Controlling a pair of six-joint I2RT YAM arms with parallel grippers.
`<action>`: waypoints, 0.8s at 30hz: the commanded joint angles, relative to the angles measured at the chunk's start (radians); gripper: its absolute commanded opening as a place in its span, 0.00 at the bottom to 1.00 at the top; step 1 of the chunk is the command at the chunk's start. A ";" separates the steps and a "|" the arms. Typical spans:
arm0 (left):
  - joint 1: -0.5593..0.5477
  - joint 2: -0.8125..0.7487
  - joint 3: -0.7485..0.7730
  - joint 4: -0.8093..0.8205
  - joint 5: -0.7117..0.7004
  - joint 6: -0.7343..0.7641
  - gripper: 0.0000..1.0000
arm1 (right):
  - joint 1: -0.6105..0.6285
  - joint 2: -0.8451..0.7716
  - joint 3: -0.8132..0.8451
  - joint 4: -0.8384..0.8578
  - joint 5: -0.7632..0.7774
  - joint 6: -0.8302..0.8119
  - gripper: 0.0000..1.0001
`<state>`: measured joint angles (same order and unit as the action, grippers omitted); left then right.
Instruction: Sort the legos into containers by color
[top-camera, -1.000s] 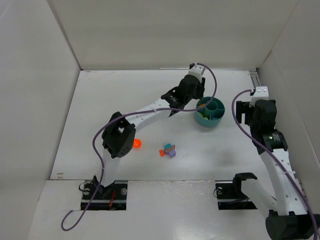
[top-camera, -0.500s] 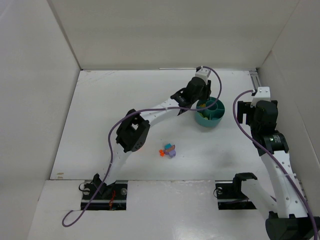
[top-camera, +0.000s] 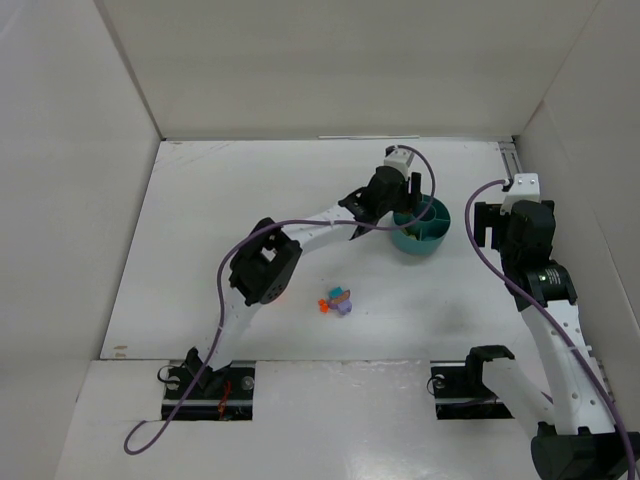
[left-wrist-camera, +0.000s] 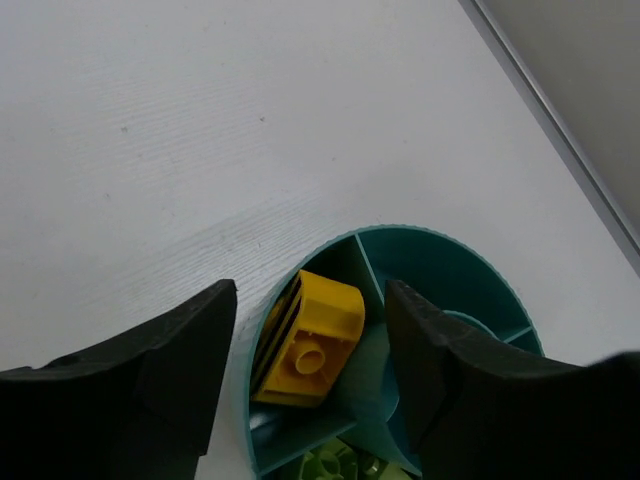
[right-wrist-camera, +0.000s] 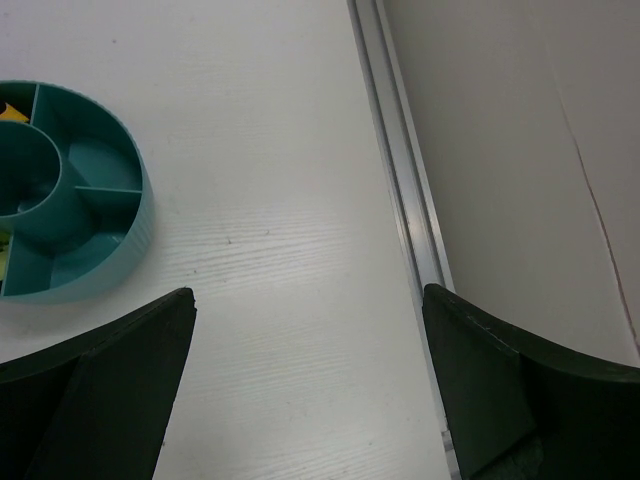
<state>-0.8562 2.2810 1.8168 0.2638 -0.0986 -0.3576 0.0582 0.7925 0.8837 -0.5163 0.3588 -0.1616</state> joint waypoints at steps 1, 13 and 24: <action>-0.006 -0.132 -0.028 0.048 0.002 -0.007 0.59 | -0.009 -0.015 0.009 0.032 -0.010 -0.009 0.99; 0.015 -0.423 -0.180 0.000 -0.043 0.011 0.91 | -0.009 -0.035 -0.002 0.123 -0.255 -0.152 0.99; 0.124 -1.187 -0.948 -0.374 -0.410 -0.441 1.00 | 0.659 0.348 0.101 0.160 -0.227 -0.291 0.97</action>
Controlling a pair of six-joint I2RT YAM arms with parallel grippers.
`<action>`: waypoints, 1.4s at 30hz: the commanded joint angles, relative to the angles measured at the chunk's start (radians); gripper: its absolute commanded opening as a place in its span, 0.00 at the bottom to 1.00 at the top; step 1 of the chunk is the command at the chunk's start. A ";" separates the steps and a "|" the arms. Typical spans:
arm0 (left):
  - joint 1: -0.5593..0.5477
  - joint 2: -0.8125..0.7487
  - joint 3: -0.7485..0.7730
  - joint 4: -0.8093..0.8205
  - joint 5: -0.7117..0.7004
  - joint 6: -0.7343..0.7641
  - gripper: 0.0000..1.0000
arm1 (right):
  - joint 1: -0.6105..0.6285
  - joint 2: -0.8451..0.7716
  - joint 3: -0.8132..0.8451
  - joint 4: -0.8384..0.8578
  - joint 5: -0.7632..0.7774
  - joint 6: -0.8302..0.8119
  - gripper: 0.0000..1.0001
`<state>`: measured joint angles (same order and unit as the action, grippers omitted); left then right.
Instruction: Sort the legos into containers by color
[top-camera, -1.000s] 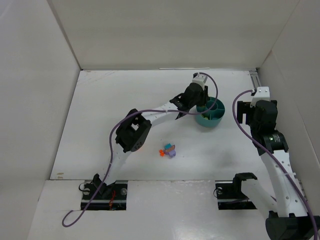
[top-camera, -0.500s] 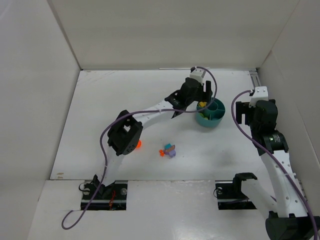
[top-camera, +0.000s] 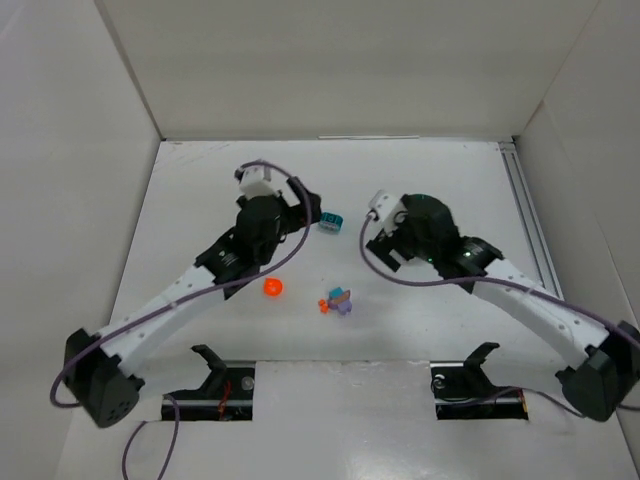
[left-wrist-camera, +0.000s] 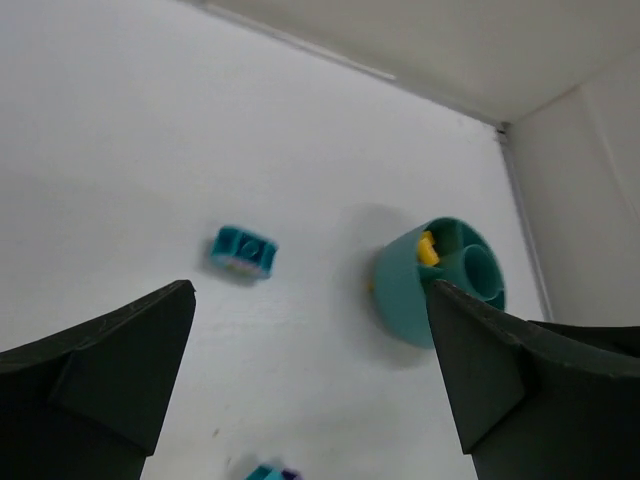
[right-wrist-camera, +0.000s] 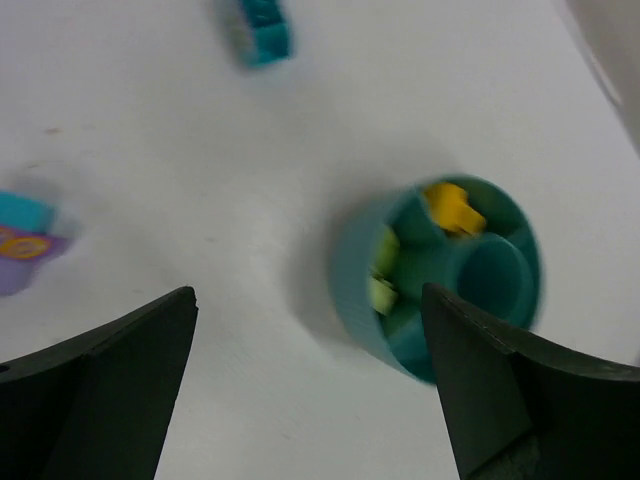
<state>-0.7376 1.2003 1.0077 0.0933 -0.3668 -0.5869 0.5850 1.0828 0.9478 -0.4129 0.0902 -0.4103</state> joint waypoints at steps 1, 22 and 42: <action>0.006 -0.161 -0.180 -0.310 -0.164 -0.261 1.00 | 0.169 0.087 0.037 0.081 0.013 -0.059 0.97; 0.038 -0.650 -0.440 -0.626 -0.161 -0.518 1.00 | 0.443 0.652 0.246 0.243 -0.055 0.012 0.91; 0.038 -0.748 -0.376 -0.834 -0.339 -0.738 1.00 | 0.472 0.959 0.459 0.433 -0.374 -0.097 0.88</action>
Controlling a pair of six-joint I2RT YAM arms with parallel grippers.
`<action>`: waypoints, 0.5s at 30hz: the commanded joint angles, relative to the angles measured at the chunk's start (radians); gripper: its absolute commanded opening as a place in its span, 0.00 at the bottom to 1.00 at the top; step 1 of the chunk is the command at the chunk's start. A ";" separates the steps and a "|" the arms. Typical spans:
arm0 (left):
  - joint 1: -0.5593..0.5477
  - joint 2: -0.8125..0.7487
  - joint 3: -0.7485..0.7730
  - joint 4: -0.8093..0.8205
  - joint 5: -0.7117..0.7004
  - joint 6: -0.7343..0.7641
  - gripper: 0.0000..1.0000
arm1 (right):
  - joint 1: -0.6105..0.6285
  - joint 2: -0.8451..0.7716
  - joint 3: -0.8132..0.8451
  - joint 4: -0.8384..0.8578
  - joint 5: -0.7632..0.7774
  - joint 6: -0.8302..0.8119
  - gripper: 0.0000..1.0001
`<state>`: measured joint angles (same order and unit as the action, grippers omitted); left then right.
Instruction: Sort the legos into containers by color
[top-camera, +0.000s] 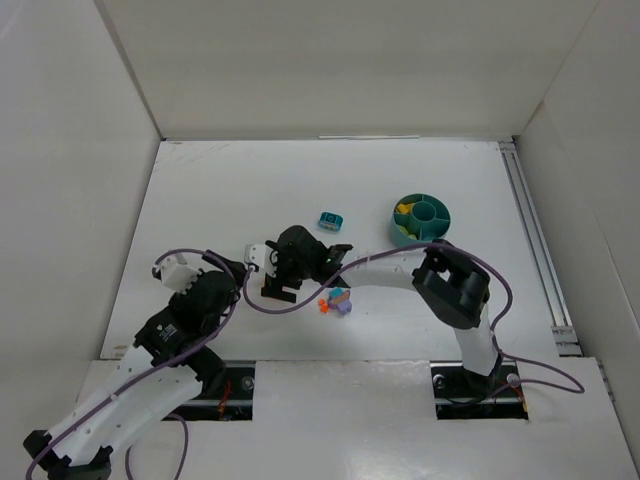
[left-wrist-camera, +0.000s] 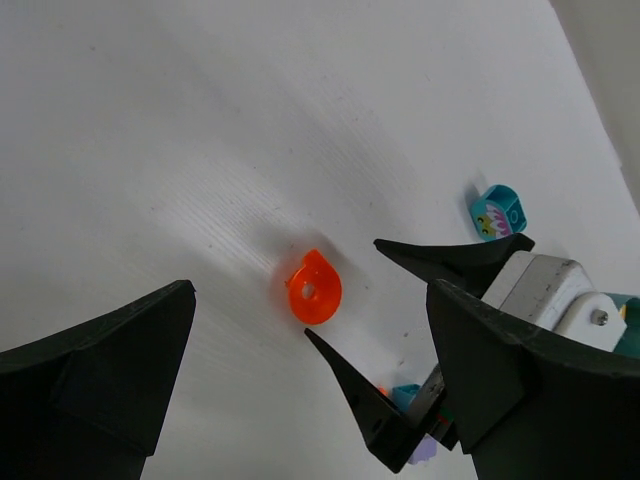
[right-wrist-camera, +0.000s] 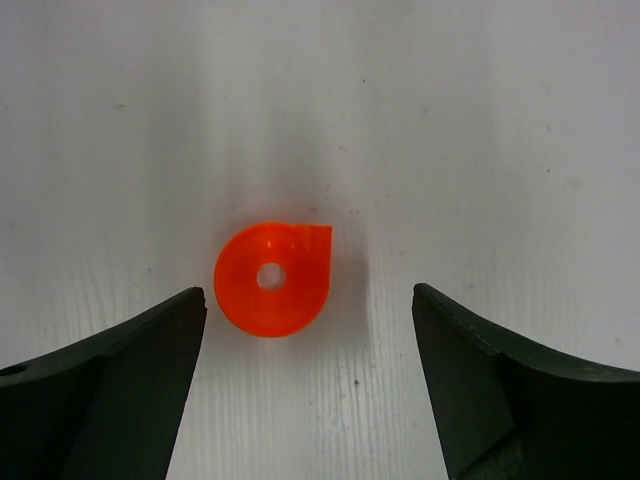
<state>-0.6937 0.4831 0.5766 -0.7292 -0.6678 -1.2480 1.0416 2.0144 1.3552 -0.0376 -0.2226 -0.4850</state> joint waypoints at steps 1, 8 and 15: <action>-0.006 -0.053 0.046 -0.012 -0.038 -0.077 1.00 | 0.015 0.027 0.051 0.058 -0.073 -0.014 0.88; -0.006 -0.106 0.026 -0.024 -0.038 -0.108 1.00 | 0.015 0.047 0.062 0.058 -0.026 0.022 0.84; -0.006 -0.106 0.026 -0.042 -0.056 -0.133 1.00 | -0.024 0.056 0.071 0.079 -0.095 0.045 0.80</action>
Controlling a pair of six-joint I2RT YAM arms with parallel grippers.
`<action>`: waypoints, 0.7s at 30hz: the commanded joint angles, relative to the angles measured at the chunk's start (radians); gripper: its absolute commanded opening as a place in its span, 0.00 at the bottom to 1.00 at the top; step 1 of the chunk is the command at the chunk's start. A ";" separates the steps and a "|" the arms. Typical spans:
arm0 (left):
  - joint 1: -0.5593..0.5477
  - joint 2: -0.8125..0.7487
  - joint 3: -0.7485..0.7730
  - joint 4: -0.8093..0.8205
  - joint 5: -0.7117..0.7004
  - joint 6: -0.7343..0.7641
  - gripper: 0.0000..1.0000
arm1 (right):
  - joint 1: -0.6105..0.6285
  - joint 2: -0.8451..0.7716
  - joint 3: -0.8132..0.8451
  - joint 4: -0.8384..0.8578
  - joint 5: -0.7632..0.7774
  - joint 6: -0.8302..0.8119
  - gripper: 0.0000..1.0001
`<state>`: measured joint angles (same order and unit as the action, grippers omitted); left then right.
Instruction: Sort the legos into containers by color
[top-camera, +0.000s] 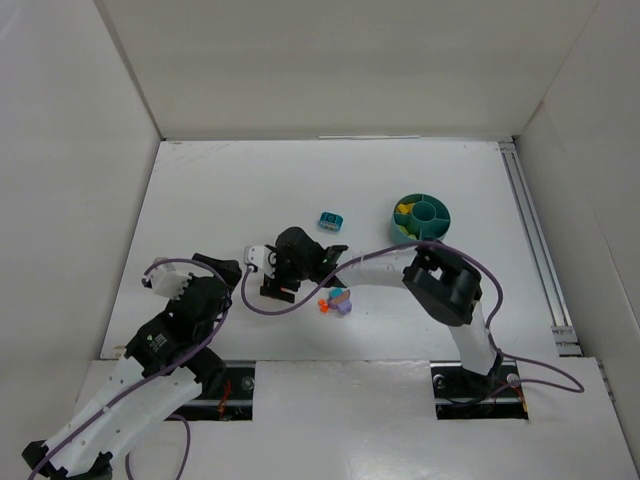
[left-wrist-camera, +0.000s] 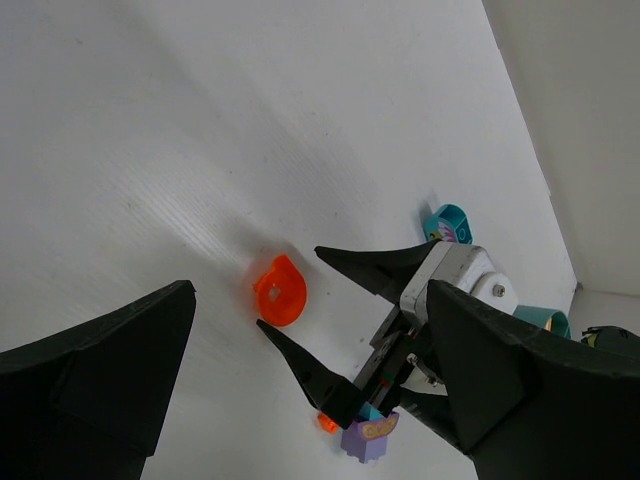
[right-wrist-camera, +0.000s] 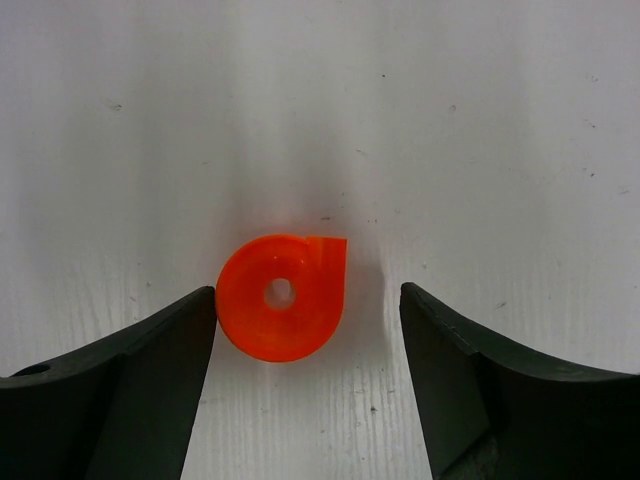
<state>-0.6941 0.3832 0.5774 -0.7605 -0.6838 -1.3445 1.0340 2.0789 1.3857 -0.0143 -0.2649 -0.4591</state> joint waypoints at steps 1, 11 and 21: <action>-0.005 -0.006 0.025 -0.011 -0.040 -0.036 1.00 | -0.017 0.004 0.041 0.065 -0.062 0.019 0.77; -0.005 0.003 0.025 -0.011 -0.049 -0.036 1.00 | -0.017 0.049 0.059 0.065 -0.097 0.019 0.77; -0.005 0.003 0.025 -0.011 -0.049 -0.036 1.00 | -0.017 0.046 0.050 0.096 -0.066 0.030 0.52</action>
<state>-0.6941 0.3832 0.5774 -0.7605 -0.6941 -1.3594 1.0172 2.1296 1.4075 0.0288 -0.3347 -0.4408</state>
